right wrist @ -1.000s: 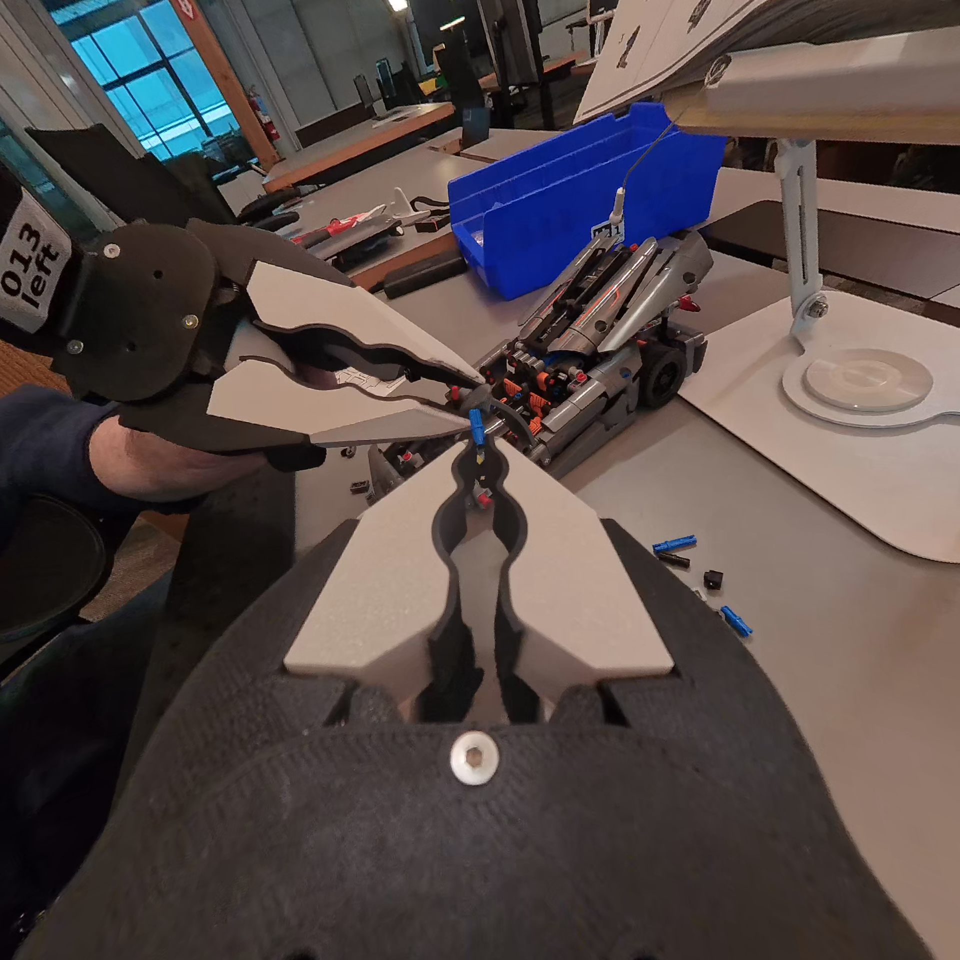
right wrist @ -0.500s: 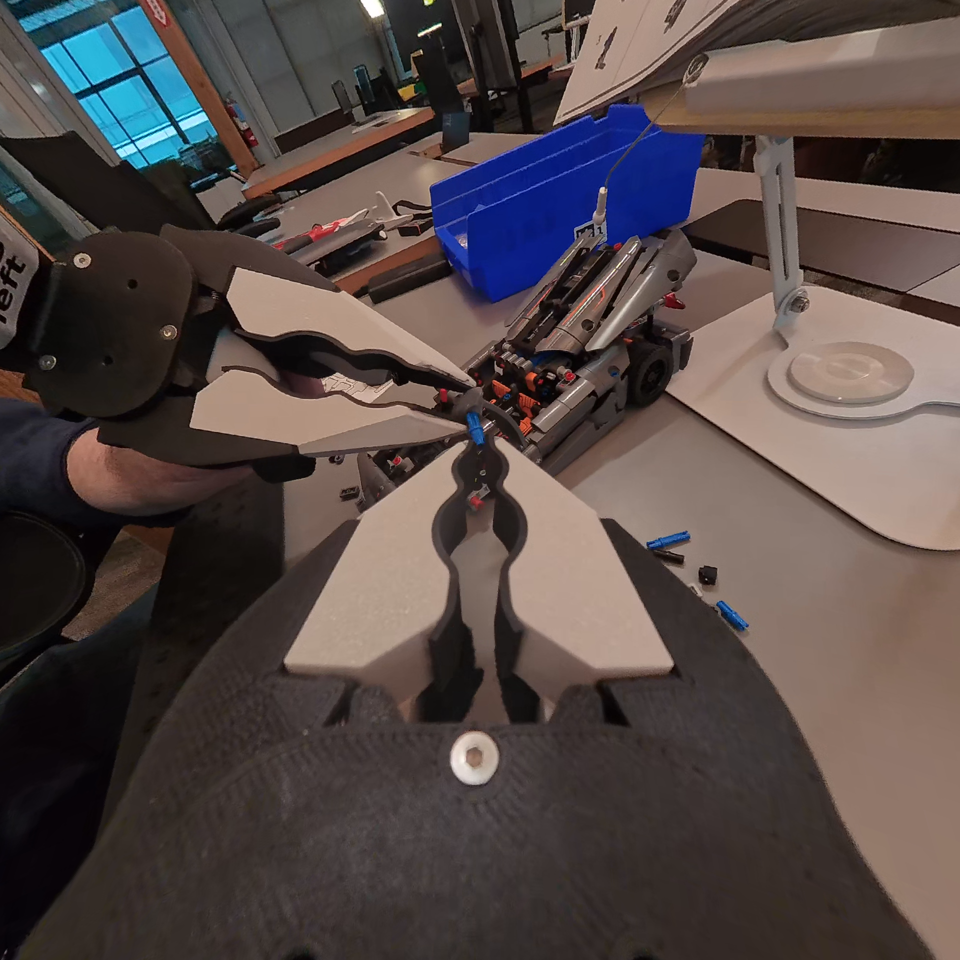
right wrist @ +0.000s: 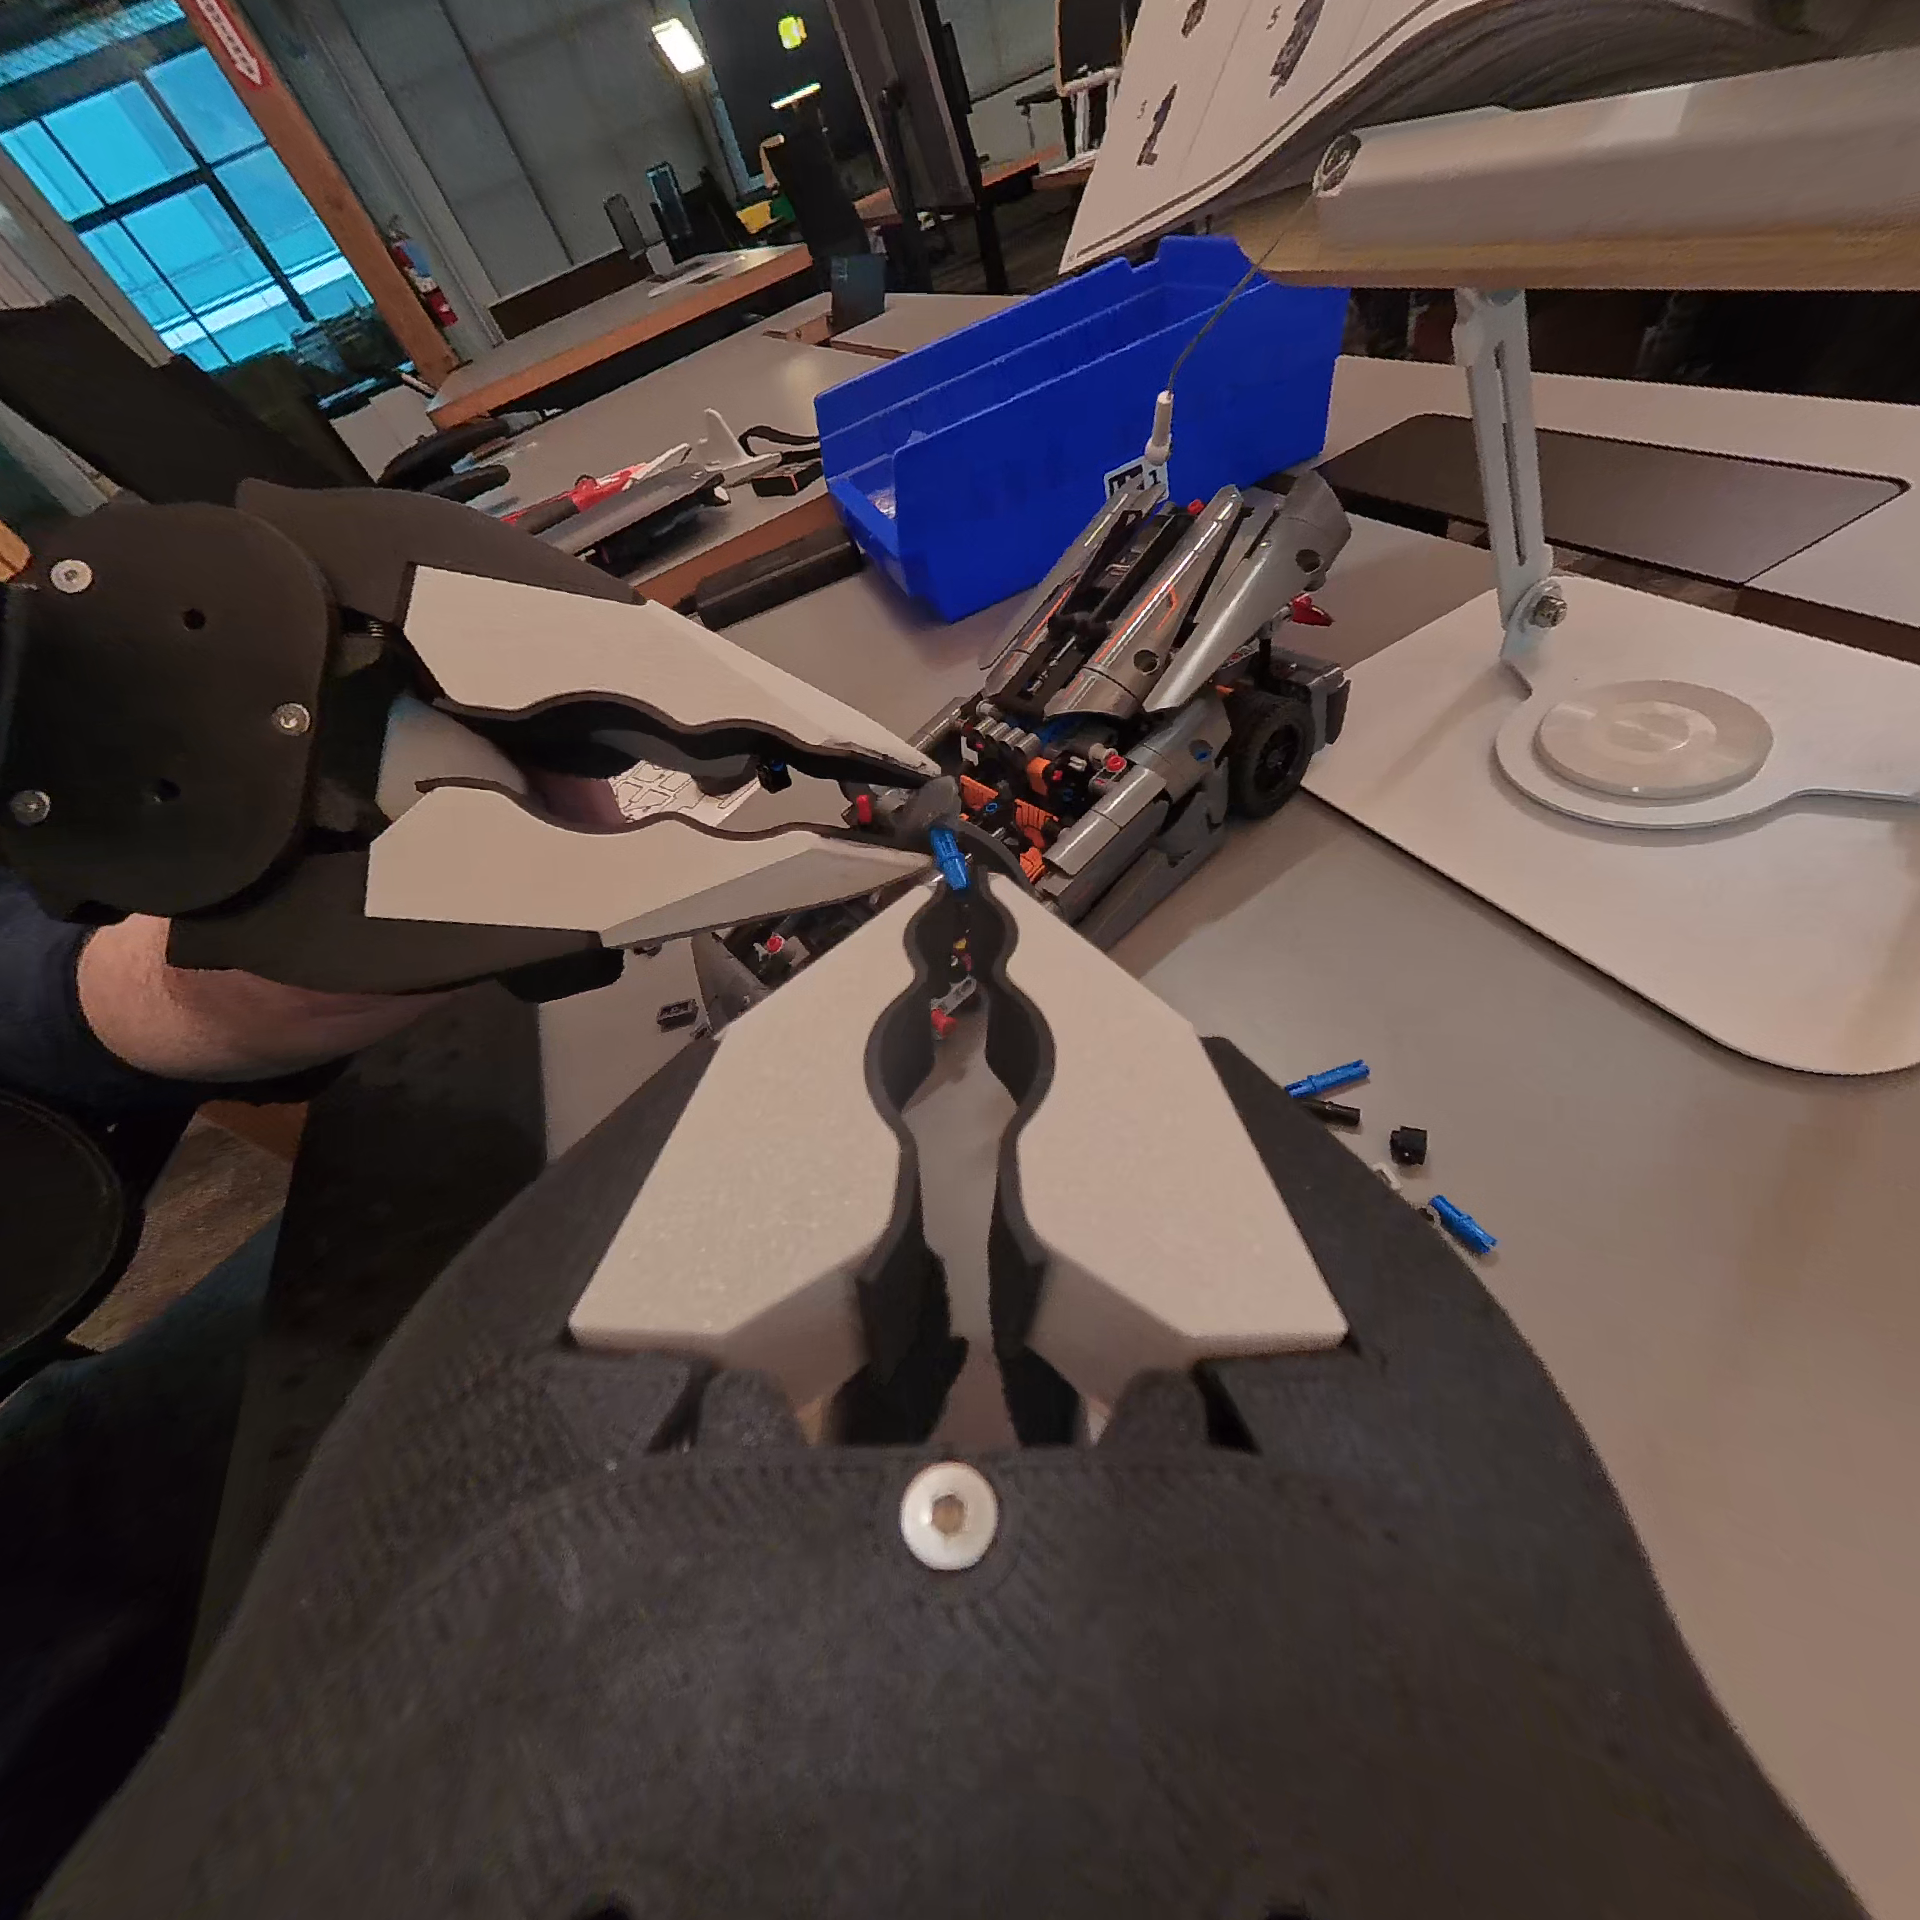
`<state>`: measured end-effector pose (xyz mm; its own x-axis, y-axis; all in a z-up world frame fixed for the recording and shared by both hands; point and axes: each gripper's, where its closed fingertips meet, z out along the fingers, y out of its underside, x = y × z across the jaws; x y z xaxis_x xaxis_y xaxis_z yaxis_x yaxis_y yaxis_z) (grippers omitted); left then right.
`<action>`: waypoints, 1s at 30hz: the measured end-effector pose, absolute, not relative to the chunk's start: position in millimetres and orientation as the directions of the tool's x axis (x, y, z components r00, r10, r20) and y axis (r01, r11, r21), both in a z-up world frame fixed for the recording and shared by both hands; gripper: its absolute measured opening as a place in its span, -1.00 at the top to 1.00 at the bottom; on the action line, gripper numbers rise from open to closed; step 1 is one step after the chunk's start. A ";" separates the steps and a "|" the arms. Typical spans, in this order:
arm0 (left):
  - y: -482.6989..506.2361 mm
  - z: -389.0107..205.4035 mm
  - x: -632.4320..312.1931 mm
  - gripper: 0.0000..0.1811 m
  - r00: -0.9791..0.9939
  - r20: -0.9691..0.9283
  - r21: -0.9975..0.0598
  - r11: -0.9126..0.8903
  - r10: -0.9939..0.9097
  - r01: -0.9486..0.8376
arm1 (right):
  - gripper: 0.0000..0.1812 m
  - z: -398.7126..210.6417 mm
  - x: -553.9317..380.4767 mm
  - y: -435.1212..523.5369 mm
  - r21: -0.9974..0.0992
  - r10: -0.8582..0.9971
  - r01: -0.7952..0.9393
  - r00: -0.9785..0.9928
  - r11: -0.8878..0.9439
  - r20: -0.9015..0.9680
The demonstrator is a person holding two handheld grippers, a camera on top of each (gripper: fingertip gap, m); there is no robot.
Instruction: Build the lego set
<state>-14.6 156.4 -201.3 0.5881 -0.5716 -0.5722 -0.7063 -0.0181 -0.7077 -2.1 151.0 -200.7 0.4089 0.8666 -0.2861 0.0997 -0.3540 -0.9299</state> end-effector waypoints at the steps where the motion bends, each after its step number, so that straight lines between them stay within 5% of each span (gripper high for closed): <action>1: 156.6 -201.4 -14.5 0.88 0.587 -0.573 -0.707 -0.017 -0.571 -0.707 | 1.00 -201.1 -2.1 151.7 -0.930 0.864 0.099 0.415 -0.355 -0.286; 30: 160.7 -202.5 -20.5 0.88 0.581 -0.603 -0.674 -0.040 -0.547 -0.737 | 1.00 -202.2 -9.6 150.8 -0.949 0.850 0.135 0.493 -0.285 -0.185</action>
